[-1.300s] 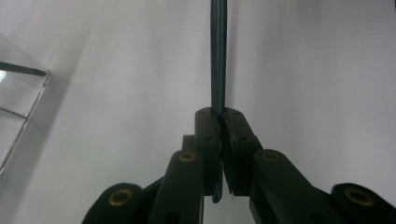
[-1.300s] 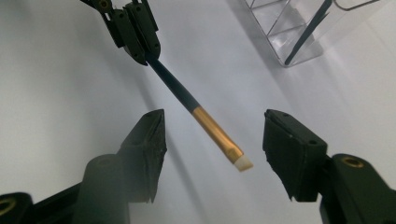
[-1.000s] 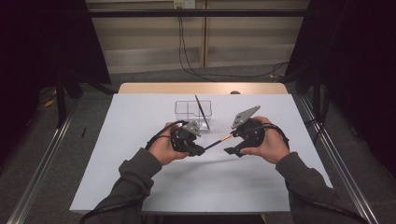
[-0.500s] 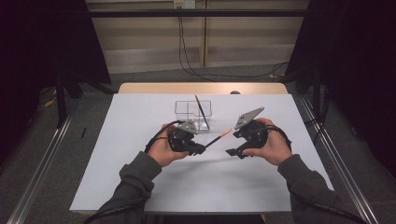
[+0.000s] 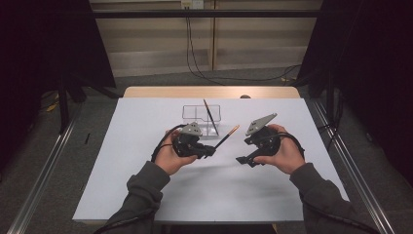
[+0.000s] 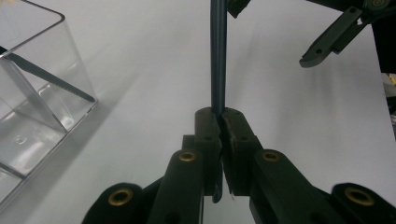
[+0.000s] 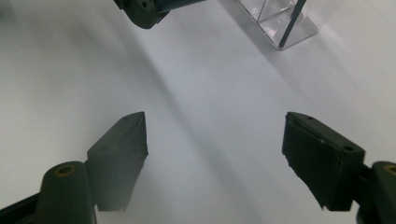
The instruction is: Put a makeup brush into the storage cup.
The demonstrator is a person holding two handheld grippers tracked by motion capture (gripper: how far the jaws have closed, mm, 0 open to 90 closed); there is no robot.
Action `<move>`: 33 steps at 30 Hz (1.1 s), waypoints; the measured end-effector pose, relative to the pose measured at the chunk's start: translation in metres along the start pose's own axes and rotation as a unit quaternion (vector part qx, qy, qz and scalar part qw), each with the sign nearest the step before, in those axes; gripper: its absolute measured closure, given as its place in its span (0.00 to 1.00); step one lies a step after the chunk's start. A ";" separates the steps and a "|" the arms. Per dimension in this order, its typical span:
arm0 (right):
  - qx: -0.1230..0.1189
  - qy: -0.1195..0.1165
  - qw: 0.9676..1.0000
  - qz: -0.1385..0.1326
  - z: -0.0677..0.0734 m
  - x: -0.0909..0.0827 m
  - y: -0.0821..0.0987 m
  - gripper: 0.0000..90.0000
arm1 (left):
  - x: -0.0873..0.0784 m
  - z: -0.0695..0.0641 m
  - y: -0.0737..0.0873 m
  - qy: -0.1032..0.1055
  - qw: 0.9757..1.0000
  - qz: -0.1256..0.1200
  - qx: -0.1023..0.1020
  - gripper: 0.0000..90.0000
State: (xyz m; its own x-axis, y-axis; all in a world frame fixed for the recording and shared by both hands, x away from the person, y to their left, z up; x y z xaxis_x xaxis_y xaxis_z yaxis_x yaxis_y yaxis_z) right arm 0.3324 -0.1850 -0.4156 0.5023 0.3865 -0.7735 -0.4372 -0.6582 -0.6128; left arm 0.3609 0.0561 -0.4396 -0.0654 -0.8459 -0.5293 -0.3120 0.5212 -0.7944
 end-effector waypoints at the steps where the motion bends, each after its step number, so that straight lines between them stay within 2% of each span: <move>1: -0.001 0.001 1.000 -0.002 0.000 0.000 0.000 0.24 | 0.000 0.000 0.001 0.000 1.000 -0.006 0.001 0.95; 2: -0.002 0.005 1.000 0.001 0.000 0.000 0.000 0.23 | -0.001 0.000 0.001 -0.003 1.000 -0.005 0.000 0.95; 5: -0.002 -0.001 1.000 -0.002 0.000 0.001 0.001 0.22 | 0.000 0.000 0.002 -0.003 1.000 -0.021 -0.001 0.95; 10: -0.006 -0.001 1.000 0.001 0.000 0.003 0.003 0.21 | -0.002 0.002 0.002 -0.014 0.999 -0.045 -0.006 0.95; 11: -0.005 -0.002 1.000 0.000 0.000 0.003 0.003 0.21 | -0.002 0.002 0.002 -0.013 0.998 -0.054 -0.006 0.95; 16: 0.009 -0.003 1.000 -0.001 -0.001 0.004 0.004 0.20 | 0.000 0.002 0.003 -0.020 0.997 -0.071 -0.006 0.95; 18: 0.007 -0.004 1.000 -0.002 -0.002 0.005 0.004 0.20 | 0.000 0.002 0.004 -0.023 0.997 -0.079 -0.006 0.95; 20: 0.012 -0.005 1.000 -0.004 -0.001 0.006 0.004 0.20 | 0.000 0.002 0.006 -0.022 0.995 -0.093 -0.009 0.95; 29: 0.020 -0.010 1.000 -0.013 0.000 0.010 0.003 0.19 | 0.002 0.003 0.009 -0.029 0.994 -0.106 -0.009 0.95; 31: 0.023 -0.004 1.000 -0.011 0.001 0.010 0.002 0.19 | 0.002 0.003 0.009 -0.033 0.993 -0.111 -0.008 0.95; 33: 0.026 -0.012 0.999 -0.020 0.000 0.010 0.001 0.19 | 0.003 0.003 0.009 -0.033 0.992 -0.120 -0.009 0.95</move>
State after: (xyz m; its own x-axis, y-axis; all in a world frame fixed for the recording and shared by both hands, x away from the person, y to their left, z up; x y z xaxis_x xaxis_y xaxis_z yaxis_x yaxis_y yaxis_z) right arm 0.3364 -0.1818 -0.4240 0.5021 0.4284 -0.7513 -0.4550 -0.6080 -0.6507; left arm 0.3604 0.0583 -0.4489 0.0748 -0.9356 -0.3450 -0.3287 0.3035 -0.8943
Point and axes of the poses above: each handheld gripper's, and its own axes: x roughly forward along the jaws, y roughly out of its underside, z roughly to its left, the point moved 2 cm from there along x, roughly forward along the jaws, and after that the axes turned 13 degrees about y, right-handed, at the moved point
